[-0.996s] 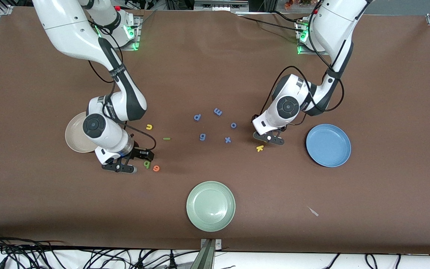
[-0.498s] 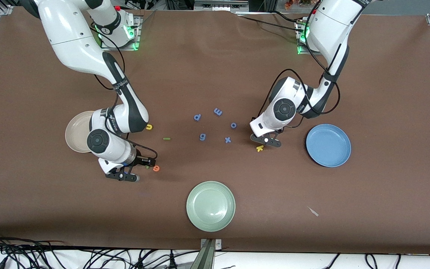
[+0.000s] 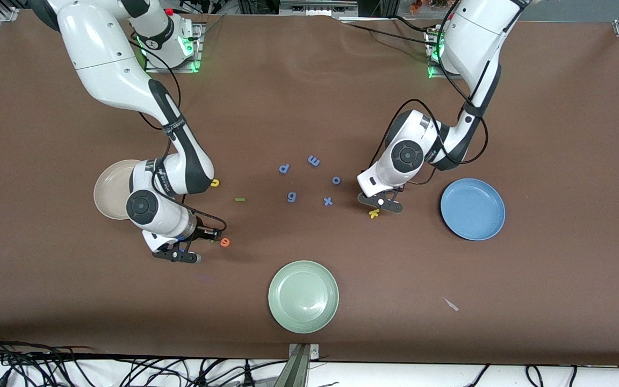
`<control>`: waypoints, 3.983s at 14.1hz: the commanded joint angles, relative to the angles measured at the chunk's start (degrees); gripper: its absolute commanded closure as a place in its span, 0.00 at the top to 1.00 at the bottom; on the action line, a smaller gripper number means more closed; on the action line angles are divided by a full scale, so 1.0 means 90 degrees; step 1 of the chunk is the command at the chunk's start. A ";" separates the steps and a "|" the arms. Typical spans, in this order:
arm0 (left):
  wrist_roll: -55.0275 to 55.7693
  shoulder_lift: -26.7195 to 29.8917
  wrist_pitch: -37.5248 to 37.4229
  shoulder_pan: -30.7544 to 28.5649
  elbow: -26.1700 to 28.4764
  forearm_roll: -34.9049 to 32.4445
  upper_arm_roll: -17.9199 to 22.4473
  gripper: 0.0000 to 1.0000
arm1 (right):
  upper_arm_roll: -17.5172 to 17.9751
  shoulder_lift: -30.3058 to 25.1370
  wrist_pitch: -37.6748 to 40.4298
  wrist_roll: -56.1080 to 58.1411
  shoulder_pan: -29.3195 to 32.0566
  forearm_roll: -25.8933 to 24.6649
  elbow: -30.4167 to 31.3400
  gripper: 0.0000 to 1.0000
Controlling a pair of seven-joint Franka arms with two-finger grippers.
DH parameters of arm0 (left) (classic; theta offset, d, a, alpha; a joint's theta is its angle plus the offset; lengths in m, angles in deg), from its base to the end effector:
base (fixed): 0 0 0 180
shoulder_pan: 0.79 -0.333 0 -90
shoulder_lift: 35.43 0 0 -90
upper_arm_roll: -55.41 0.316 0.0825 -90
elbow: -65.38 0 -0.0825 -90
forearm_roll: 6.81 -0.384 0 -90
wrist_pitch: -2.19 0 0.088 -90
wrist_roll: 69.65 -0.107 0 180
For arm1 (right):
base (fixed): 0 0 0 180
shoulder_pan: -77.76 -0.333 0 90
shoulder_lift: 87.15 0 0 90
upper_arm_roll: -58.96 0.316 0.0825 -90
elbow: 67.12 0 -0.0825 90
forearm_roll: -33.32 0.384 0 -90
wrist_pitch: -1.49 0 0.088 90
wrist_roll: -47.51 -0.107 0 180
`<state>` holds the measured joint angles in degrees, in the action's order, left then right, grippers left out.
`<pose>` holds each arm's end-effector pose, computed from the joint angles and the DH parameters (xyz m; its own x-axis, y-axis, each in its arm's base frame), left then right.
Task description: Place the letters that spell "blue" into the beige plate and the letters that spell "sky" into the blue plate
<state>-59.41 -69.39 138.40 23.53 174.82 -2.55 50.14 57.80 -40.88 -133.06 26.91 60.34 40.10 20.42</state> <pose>0.5346 -0.3028 0.1742 0.9531 -0.2674 -0.1420 -0.2596 -0.9631 0.0714 0.6796 0.2023 0.1798 0.9885 -0.1508 -0.0149 -0.1515 -0.9860 -0.0699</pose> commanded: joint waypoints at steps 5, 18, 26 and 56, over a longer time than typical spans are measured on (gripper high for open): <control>-0.1738 0.1116 -0.0916 -0.1507 0.0212 0.0162 0.0067 0.00 | 0.0031 0.0221 0.0087 -0.0026 0.0003 0.0066 -0.0215 0.00; -0.3228 0.0844 -0.0681 -0.2194 0.0321 -0.0405 0.0087 0.70 | -0.1208 -0.2717 0.0155 0.3391 0.0286 -0.0041 0.3620 0.00; -0.2322 0.0268 0.0295 -0.0887 0.0116 0.0933 -0.0001 0.72 | -0.1531 -0.2806 0.0749 0.3275 0.0286 -0.0002 0.3838 1.00; -0.5523 0.0805 -0.0271 -0.2760 0.0487 0.0621 0.0135 0.71 | 0.0237 -0.2152 -0.1622 -0.1403 -0.0485 0.0086 0.4150 0.20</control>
<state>-108.26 -62.14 135.13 -1.69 178.91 4.37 51.38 59.74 -59.99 -146.71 14.39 55.92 40.28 55.72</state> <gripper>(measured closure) 0.696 0.652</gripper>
